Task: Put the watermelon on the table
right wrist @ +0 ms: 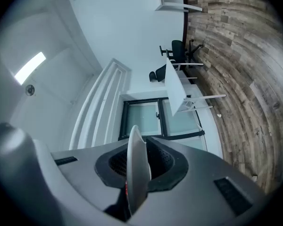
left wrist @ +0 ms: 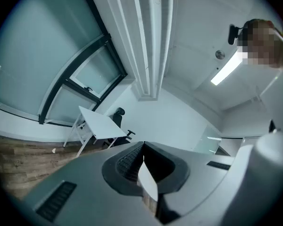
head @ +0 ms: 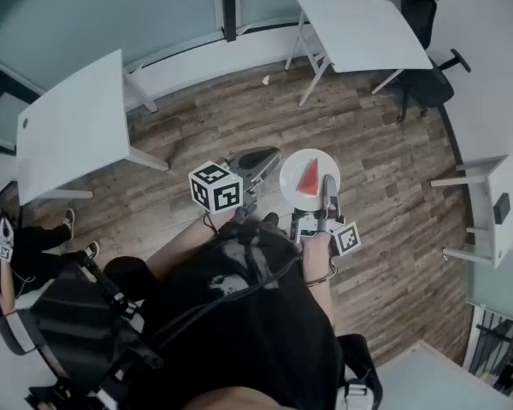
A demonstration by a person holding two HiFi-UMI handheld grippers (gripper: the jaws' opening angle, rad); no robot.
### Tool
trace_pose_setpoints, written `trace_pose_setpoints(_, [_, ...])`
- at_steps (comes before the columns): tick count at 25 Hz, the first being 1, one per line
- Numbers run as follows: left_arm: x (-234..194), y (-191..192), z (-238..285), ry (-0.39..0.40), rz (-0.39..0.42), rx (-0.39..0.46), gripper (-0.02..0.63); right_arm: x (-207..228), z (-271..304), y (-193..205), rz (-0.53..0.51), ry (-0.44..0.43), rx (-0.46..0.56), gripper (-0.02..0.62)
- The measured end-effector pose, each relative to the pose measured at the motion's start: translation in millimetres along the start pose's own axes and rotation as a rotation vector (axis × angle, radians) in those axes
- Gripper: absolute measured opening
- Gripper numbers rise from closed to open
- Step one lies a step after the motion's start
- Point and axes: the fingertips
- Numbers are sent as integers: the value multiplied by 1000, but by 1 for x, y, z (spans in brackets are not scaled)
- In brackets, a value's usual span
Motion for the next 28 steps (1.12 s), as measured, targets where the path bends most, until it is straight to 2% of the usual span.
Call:
trace_pose_setpoints(10, [-21, 13, -6, 3, -20, -22, 5, 15, 8, 19, -21, 35, 5, 37])
trace_pose_setpoints(16, [-33, 18, 0, -13, -26, -49, 6, 18, 20, 10, -32, 54, 14, 37])
trace_pose_setpoints(21, [-52, 19, 30, -45, -29, -69, 6, 33, 59, -14, -23, 103, 5, 37])
trace_pose_setpoints(28, [-91, -10, 116, -79, 51, -98, 6, 27, 144, -56, -12, 86, -47, 37])
Point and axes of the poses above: the fingertips, and each gripper's own axes: z forward along the fingers, x to its right, y out of its underside, and after that the axes turned 11 degrees about z, right-handed
